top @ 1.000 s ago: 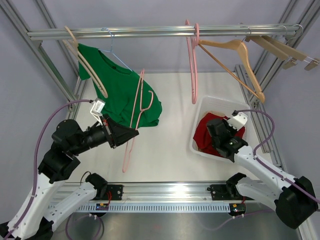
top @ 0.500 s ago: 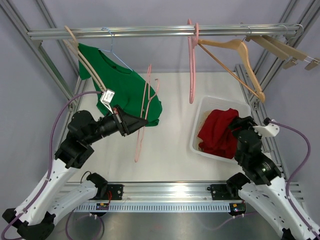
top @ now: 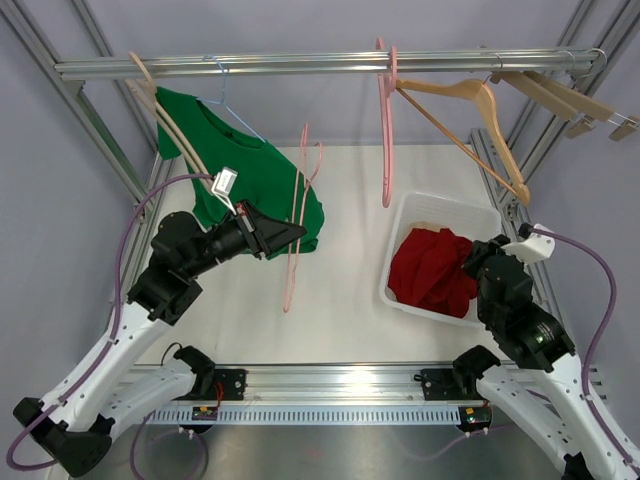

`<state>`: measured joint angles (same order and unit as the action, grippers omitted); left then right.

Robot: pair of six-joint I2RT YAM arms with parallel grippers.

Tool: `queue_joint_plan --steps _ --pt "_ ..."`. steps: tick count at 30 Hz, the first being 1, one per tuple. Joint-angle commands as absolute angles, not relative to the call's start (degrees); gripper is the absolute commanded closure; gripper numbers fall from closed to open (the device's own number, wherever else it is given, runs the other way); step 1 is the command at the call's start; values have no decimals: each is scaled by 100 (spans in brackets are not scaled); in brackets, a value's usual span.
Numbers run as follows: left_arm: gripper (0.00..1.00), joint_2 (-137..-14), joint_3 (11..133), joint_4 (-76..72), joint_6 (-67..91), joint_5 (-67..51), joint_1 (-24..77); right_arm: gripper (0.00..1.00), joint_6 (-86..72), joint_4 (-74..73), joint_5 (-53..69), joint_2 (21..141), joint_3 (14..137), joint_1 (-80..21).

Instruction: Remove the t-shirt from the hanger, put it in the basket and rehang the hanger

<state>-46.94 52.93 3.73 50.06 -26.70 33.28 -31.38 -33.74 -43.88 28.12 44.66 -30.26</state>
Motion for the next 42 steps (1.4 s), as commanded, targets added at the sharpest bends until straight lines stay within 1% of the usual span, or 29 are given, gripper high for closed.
queue_joint_plan --steps 1,2,3,6,8,10,11,12,15,17,18,19,20,22,23,25,30,35,38,42 --pt "100 -4702 5370 -184 5019 -2514 3349 89 -2998 -3464 -3672 2874 4789 -2997" --pt "100 -4746 5414 -237 5062 -2479 3349 92 -2988 -3402 -3334 2891 4973 -2997" --pt "100 -4772 5440 -385 5097 -2435 3349 92 -2971 -3280 -2626 2953 5079 -3006" --pt "100 -4965 5590 -597 5255 -2304 3349 89 -2918 -3182 -1499 3058 5553 -2997" --pt "100 -5036 5608 -887 5404 -2189 3349 88 -2848 -3190 -1153 3085 5984 -3006" --pt "100 -5167 5590 -1186 5493 -1934 3349 86 -2777 -3024 -337 3207 6396 -2997" --pt "100 -5211 5581 -1274 5589 -1873 3349 85 -2786 -2910 -90 3417 6529 -2997" --pt "100 -5273 5555 -1353 5625 -1707 3349 86 -2795 -2840 452 3558 6635 -2997" --pt "100 -5563 5528 -1748 5792 -1539 3349 84 -2804 -2524 1079 4224 6899 -3154" --pt "100 -5791 5546 -1915 5906 -1521 3349 79 -2603 -2443 636 4534 7092 -4021" --pt "100 -5862 5572 -2020 5932 -1503 3349 75 -2288 -2487 -281 4840 7188 -4452" --pt "100 -5932 5624 -2082 5950 -1494 3349 67 -2172 -2505 -612 4991 7416 -5100" --pt "100 -6037 5651 -2144 6011 -1494 3349 63 -2119 -2514 -746 5305 7522 -5280" --pt "100 -6143 5704 -2346 6090 -1520 3366 54 -2022 -2409 -887 5536 7690 -5518" --pt "100 -6187 5713 -2390 6152 -1529 3375 45 -1987 -2400 -992 5737 7751 -5667" --pt "100 -6205 5730 -2452 6161 -1547 3419 42 -1881 -2461 -1414 5932 7866 -5757" --pt "100 -6108 5590 -2531 6196 -1433 3516 40 -1828 -2487 -1897 6441 7980 -6099" --pt "100 -6091 5467 -2742 6249 -1415 3516 41 -1644 -2698 -2810 6987 8323 -6556" --pt "100 -6091 5441 -2742 6258 -1433 3524 46 -1600 -2839 -3372 7224 8499 -6758" --pt "100 -6047 5362 -2769 6284 -1441 3524 58 -1582 -3023 -3998 7426 8665 -6917"
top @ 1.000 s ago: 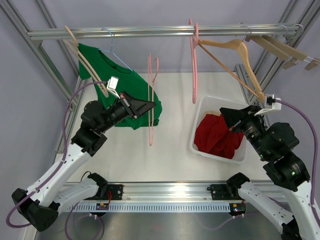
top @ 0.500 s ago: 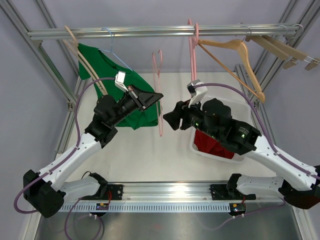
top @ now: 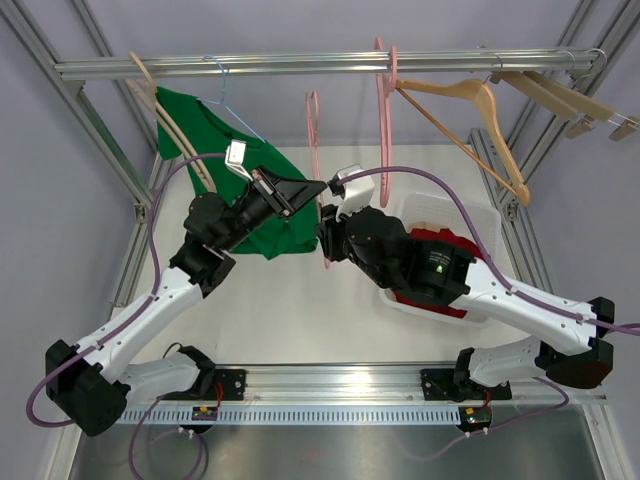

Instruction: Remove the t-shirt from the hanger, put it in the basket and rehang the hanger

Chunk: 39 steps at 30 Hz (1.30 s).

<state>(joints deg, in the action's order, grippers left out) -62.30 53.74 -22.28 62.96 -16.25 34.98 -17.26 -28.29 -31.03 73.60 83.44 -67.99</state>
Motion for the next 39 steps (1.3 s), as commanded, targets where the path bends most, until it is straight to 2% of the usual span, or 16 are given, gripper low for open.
queue_joint_plan --steps 1,4,5,6,9,10,12,13,17,19,20,28,39 --pt "100 -6038 5353 -2769 6275 -1450 3524 74 -1591 -3084 -4156 7462 8675 -6987" --pt "100 -6012 5282 -2672 6267 -1538 3524 97 -1678 -3094 -4560 7418 8640 -7040" --pt "97 -5994 5274 -2637 6249 -1564 3516 100 -1687 -3111 -4570 7401 8631 -7049" --pt "87 -5968 5247 -2602 6240 -1599 3524 100 -1705 -3129 -4588 7383 8605 -7040" --pt "65 -5758 5221 -2339 5995 -1793 3516 100 -1705 -3260 -4649 7321 8604 -7040" --pt "51 -5661 5229 -2216 5907 -1810 3516 100 -1714 -3348 -4667 7304 8604 -7040" --pt "39 -5284 5264 -1725 5575 -1802 3524 100 -1705 -3462 -4754 7295 8657 -7031" --pt "29 -5126 5273 -1531 5477 -1767 3516 100 -1705 -3585 -4824 7304 8666 -7040" --pt "12 -4326 5475 -356 4862 -1740 3516 100 -1670 -3718 -4572 7312 8684 -6777" --pt "7 -3860 5554 33 4398 -1723 3524 100 -1618 -3657 -4431 7347 8666 -6452" --pt "3 -3710 5607 653 4203 -1697 3516 100 -1539 -3648 -4343 7382 8683 -6338" --pt "1 -2086 5530 2880 2804 -1643 3524 100 -1020 -3419 -4201 7760 9263 -5775" --pt "1 -493 4422 3489 2277 -1354 3516 100 -888 -3367 -3718 8841 10081 -5300"
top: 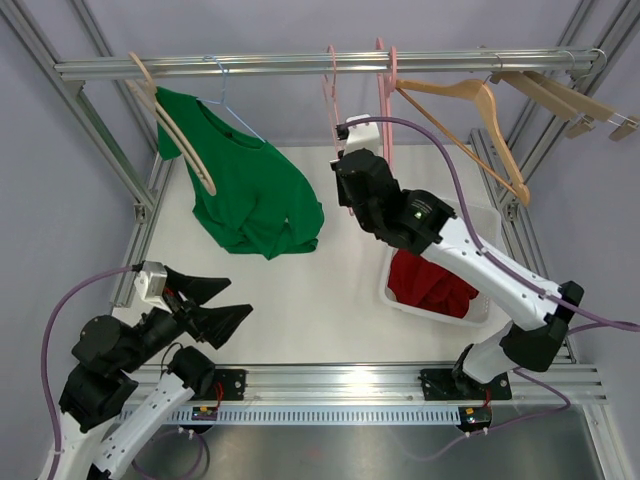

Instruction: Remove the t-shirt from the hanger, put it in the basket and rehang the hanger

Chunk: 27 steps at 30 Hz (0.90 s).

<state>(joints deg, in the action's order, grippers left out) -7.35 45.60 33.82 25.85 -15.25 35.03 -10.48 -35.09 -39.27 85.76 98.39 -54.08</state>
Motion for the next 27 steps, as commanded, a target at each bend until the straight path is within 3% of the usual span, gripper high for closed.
queue_joint_plan --steps 1,15,27 --pt "1 -449 4369 3498 2276 -1319 3524 100 -888 -3323 -3674 8877 10081 -5282" --pt "1 -308 3946 3480 2303 -1283 3507 100 -870 -3076 -3410 9264 10292 -5027" --pt "1 -281 3938 3463 2285 -1362 3305 100 -958 -2593 -3058 8183 9633 -5317"
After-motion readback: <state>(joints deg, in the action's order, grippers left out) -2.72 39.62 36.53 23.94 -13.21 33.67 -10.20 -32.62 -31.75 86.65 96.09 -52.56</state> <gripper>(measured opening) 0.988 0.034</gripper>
